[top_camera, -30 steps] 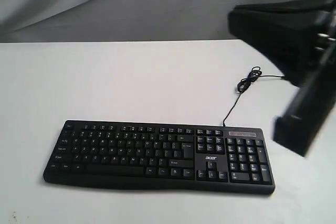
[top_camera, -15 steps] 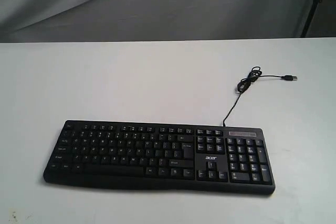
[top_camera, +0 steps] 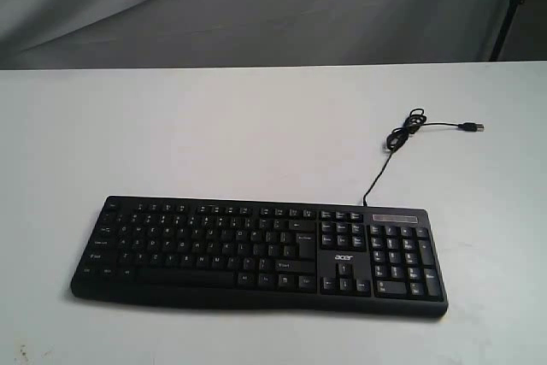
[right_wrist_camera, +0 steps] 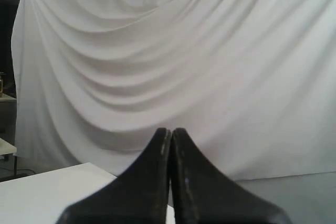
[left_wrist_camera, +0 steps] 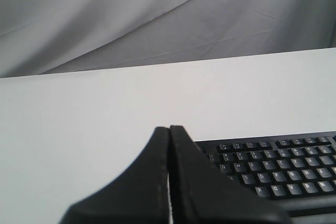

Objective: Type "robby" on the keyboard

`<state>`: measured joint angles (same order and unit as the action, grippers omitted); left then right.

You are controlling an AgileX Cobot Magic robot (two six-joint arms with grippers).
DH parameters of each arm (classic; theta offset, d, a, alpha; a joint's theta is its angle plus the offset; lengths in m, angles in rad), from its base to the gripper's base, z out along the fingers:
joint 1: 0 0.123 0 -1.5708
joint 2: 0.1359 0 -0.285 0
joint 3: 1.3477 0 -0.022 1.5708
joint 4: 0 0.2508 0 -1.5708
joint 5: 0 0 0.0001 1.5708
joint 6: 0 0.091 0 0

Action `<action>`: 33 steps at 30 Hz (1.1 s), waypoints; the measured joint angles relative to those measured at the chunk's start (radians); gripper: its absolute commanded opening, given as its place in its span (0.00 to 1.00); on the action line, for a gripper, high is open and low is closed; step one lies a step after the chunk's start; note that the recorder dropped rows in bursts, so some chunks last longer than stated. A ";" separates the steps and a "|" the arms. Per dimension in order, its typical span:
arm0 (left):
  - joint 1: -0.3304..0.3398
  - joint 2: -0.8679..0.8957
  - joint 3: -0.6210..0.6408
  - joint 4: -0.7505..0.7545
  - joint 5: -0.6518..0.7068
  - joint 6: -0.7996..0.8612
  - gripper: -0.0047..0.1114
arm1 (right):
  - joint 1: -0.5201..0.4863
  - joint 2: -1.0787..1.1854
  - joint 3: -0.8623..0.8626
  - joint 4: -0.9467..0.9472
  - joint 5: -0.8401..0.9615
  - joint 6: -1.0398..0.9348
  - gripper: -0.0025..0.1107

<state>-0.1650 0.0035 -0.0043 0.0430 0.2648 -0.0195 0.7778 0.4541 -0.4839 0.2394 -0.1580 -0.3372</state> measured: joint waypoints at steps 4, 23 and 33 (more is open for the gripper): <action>0.000 0.000 0.000 0.000 0.000 0.000 0.04 | -0.003 -0.001 0.000 0.000 0.003 0.002 0.02; 0.000 0.000 0.000 0.000 0.000 0.000 0.04 | -0.689 -0.188 0.241 0.216 0.085 0.007 0.02; 0.000 0.000 0.000 0.000 0.000 0.000 0.04 | -0.718 -0.290 0.426 0.199 0.085 0.001 0.02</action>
<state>-0.1650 0.0035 -0.0043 0.0430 0.2648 -0.0195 0.0602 0.1643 -0.0582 0.4382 -0.0727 -0.3367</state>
